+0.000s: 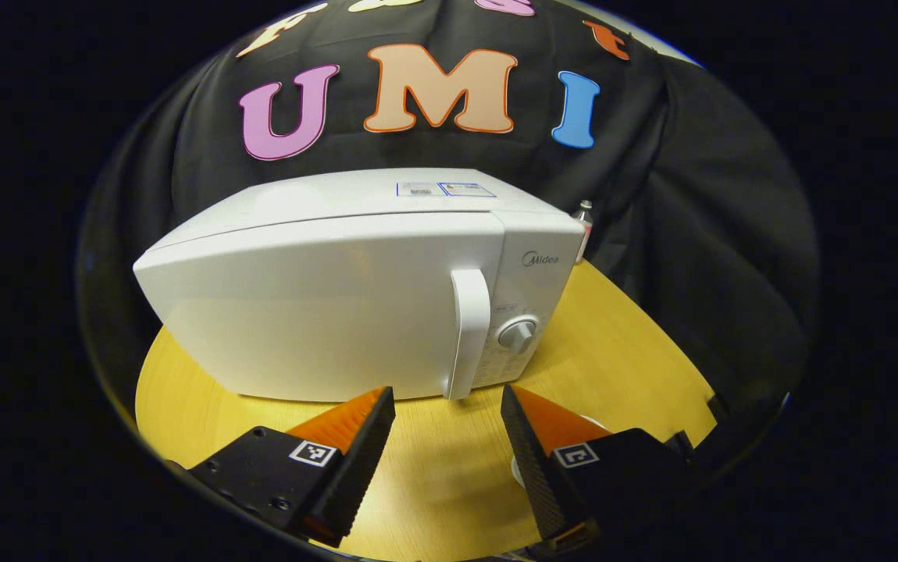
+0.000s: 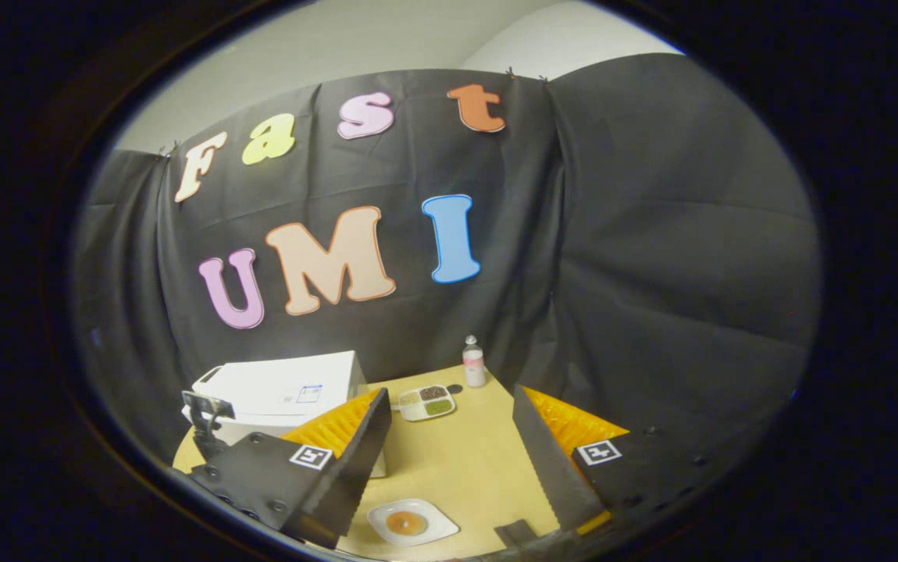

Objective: Open the microwave oven with the left hand, put the food in, and close the microwave oven.

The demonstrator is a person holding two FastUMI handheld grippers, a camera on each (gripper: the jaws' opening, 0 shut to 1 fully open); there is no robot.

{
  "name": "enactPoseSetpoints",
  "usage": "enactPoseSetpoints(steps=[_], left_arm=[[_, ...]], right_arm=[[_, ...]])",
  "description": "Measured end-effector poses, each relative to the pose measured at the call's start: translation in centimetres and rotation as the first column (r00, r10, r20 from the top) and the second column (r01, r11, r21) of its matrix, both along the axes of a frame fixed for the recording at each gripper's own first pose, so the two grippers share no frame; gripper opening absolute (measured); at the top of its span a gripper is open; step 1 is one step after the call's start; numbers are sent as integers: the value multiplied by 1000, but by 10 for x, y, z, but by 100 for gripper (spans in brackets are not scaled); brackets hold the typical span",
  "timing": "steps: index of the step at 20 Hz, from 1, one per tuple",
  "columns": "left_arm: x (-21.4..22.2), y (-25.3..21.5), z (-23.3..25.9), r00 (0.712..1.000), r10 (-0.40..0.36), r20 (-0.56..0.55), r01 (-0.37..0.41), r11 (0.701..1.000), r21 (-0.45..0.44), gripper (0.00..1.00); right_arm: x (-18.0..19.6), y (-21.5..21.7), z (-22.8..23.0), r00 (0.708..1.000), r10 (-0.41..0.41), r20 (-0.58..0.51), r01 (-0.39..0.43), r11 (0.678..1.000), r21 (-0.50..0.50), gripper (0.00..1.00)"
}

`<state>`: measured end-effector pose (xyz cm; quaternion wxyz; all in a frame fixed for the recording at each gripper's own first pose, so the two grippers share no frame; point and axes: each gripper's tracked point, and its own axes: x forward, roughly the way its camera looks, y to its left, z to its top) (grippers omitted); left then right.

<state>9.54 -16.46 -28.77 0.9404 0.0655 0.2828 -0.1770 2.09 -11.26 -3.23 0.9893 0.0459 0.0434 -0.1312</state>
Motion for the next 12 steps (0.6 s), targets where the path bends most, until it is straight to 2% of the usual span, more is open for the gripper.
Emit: enactPoseSetpoints(steps=[1,2,4,8,12], left_arm=[[3,-3,-5,1000,1,-13,-1,1000,-6,85],[6,-6,-10,1000,1,-28,-2,1000,-15,85],[11,-11,-20,999,10,-49,-11,1000,-19,83],[25,-21,-31,999,8,-44,-8,1000,20,77],[33,-31,-44,999,13,-52,-10,998,55,78]], right_arm=[[-1,-1,-2,1000,-7,-5,7,1000,6,92],[-2,-2,-3,1000,-15,-11,15,1000,9,97],[-5,-5,-6,999,-32,-24,32,999,6,98],[-10,-7,-7,998,-60,-35,60,998,8,97],[-18,-7,-6,997,-78,-23,79,997,21,97]])
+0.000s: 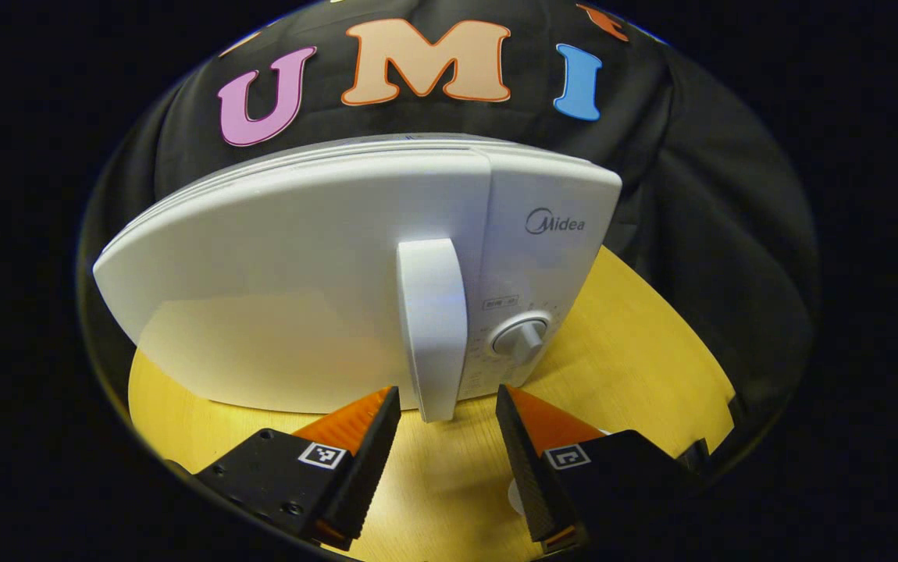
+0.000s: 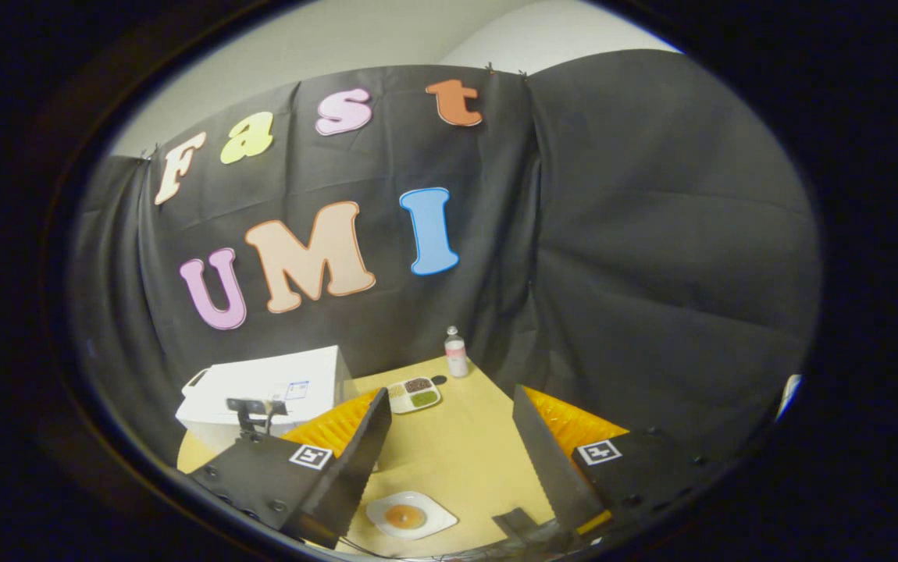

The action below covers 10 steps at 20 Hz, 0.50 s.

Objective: Open the microwave oven with the left hand, put the food in, and close the microwave oven.

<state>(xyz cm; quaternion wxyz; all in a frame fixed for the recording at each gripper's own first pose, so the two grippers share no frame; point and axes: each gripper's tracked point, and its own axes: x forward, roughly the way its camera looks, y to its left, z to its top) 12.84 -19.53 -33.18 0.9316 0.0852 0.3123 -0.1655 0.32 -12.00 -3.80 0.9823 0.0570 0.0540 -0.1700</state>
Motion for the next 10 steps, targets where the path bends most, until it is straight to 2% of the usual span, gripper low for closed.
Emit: enactPoseSetpoints(steps=[3,4,10], left_arm=[[7,-2,-6,1000,16,-10,-16,1000,10,74],[7,-3,-8,1000,19,-15,-19,1000,14,66],[17,6,-10,997,76,-21,-75,997,26,34]], right_arm=[[-3,-2,-4,1000,-8,-5,8,1000,11,92],[-3,-1,-5,1000,-6,-6,6,1000,21,92],[3,11,-12,1000,23,-10,-23,999,45,92]])
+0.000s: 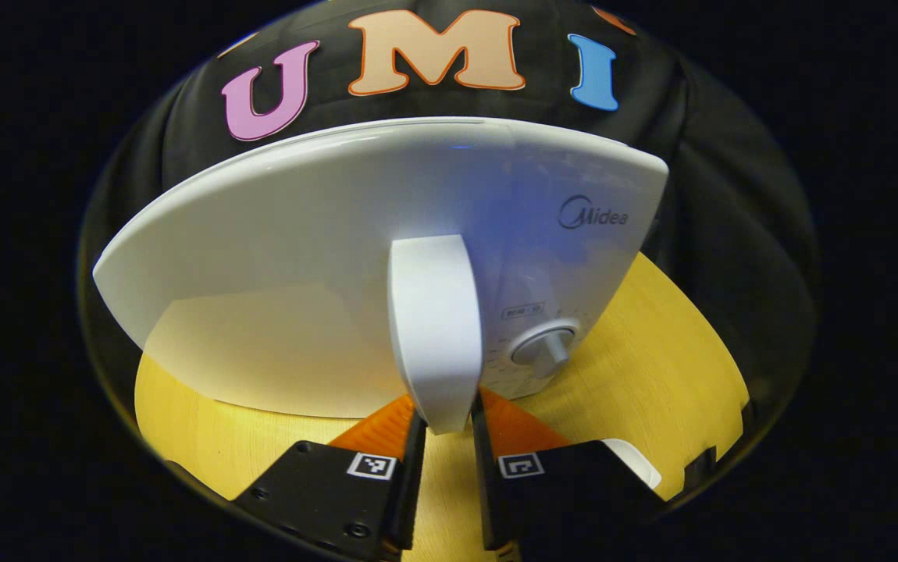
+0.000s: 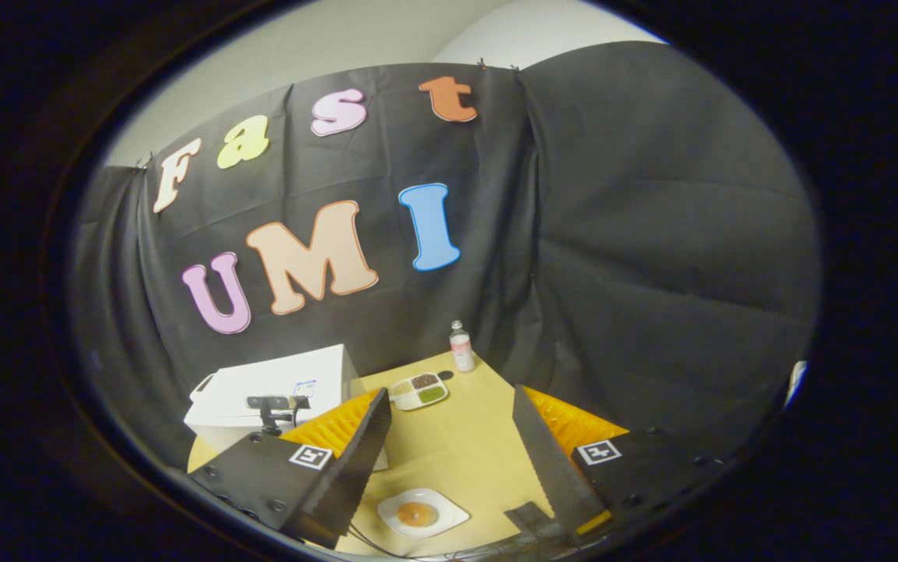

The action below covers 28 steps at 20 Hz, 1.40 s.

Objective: Open the microwave oven with the left hand, put the food in, and close the microwave oven.

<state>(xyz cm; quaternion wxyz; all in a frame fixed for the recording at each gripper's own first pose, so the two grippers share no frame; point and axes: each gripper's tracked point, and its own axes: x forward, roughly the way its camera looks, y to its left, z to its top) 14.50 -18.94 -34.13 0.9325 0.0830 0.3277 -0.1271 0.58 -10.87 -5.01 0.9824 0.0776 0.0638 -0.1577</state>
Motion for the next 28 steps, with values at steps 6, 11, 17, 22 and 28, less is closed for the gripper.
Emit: enactPoseSetpoints(steps=[6,11,17,22,28], left_arm=[[-1,-1,0,999,28,-16,-28,1000,-10,21],[-4,0,-1,999,20,-25,-21,1000,-11,18],[-6,1,2,1000,12,6,-12,999,-43,11],[-8,1,4,999,42,7,-41,997,-59,9],[-70,24,2,999,32,13,-32,999,-28,5]], right_arm=[[-1,4,-4,1000,18,3,-18,1000,18,92],[-5,7,-12,999,40,-9,-39,998,56,92],[-17,9,-21,998,58,-36,-57,998,33,92],[-22,7,-34,995,72,-72,-71,997,17,98],[-11,-1,-44,991,90,-100,-90,996,12,97]])
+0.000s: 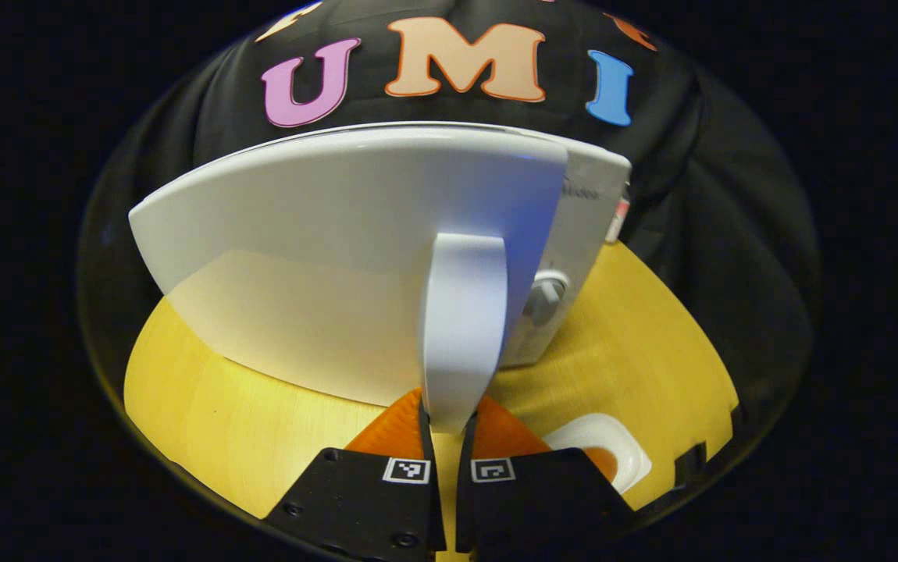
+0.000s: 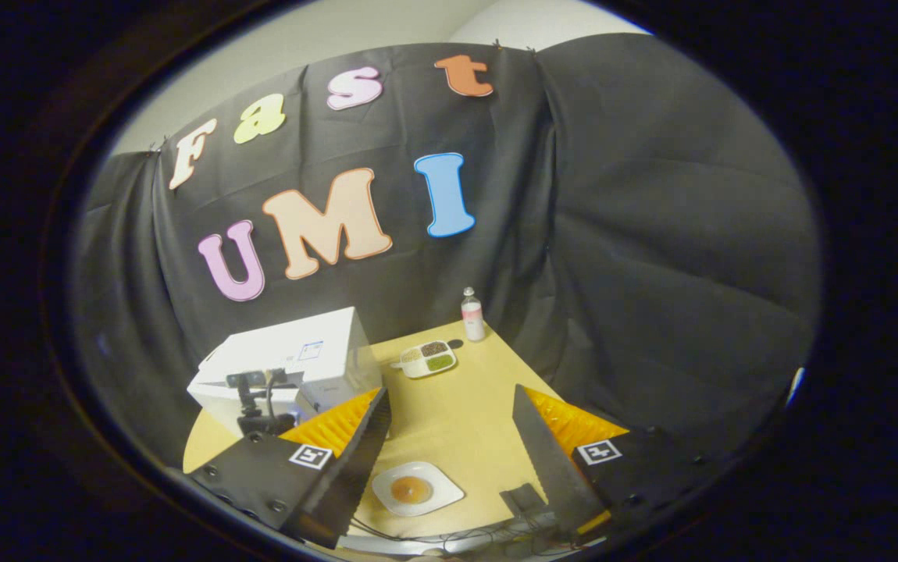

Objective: Open the microwave oven with the left hand, put the food in, and close the microwave oven.

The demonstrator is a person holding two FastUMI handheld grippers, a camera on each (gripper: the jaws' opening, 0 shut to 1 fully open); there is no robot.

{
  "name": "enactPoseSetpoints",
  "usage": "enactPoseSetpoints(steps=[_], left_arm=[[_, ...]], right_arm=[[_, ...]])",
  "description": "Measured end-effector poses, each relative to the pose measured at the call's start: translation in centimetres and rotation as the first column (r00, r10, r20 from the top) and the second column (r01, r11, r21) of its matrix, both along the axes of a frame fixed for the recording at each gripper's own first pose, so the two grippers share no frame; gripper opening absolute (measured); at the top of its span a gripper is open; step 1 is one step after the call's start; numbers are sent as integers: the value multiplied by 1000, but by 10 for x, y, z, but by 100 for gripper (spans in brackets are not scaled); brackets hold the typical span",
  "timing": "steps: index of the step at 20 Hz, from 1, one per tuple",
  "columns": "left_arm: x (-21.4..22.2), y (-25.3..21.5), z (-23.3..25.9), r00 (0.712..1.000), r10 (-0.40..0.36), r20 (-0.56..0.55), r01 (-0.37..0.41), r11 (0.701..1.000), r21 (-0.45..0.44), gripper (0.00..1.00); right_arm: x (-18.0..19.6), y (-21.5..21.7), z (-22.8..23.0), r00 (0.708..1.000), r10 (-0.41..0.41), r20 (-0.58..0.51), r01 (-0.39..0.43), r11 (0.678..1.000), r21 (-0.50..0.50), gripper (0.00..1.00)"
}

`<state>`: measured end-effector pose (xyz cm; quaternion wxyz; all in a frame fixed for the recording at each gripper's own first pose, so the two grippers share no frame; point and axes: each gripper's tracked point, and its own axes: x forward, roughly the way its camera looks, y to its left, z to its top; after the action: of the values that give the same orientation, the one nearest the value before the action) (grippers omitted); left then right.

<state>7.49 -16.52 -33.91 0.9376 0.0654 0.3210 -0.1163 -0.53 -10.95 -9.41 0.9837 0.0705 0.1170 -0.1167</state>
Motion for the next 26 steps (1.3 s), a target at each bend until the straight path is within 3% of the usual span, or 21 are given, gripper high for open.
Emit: enactPoseSetpoints(steps=[3,4,6,7,8,11,13,15,17,18,19,20,22,26], left_arm=[[-29,15,-1,999,1,-52,-2,1000,-7,10],[-34,20,0,999,1,-49,-1,1000,5,12],[-46,30,-1,999,5,-47,-3,999,40,15],[-50,34,0,999,14,-49,-11,999,46,17],[-55,38,-1,998,28,-53,-26,999,43,18],[-65,47,6,996,79,-53,-79,997,1,22],[-72,61,10,992,117,-43,-117,993,11,30],[-79,72,15,988,152,-36,-151,988,15,55],[-88,80,20,984,172,-40,-172,985,3,69],[-92,86,25,983,181,-36,-181,983,1,71],[-95,92,30,980,196,-31,-197,980,-1,74],[-99,97,35,978,207,-27,-208,978,-13,83],[-110,106,39,973,229,-40,-230,973,-25,92],[-131,134,43,960,279,-30,-279,960,14,92]], right_arm=[[11,4,-4,998,60,-17,-60,998,-3,97],[14,5,-4,997,80,-19,-80,997,-11,92],[19,8,-8,992,119,-28,-120,993,-15,97],[22,10,-11,990,138,-35,-138,990,-12,92],[24,12,-14,987,155,-43,-155,988,-7,97],[28,19,-21,975,213,-60,-213,977,4,97],[30,23,-27,965,248,-82,-249,969,1,92],[32,29,-30,954,283,-95,-284,959,4,97],[34,37,-32,944,315,-99,-315,949,13,92],[34,42,-31,939,330,-98,-330,944,16,92],[35,47,-31,933,346,-96,-346,938,18,98],[36,50,-30,929,357,-95,-357,934,18,92],[38,58,-33,920,379,-100,-380,925,18,92],[35,74,-38,902,414,-120,-415,910,15,92]])
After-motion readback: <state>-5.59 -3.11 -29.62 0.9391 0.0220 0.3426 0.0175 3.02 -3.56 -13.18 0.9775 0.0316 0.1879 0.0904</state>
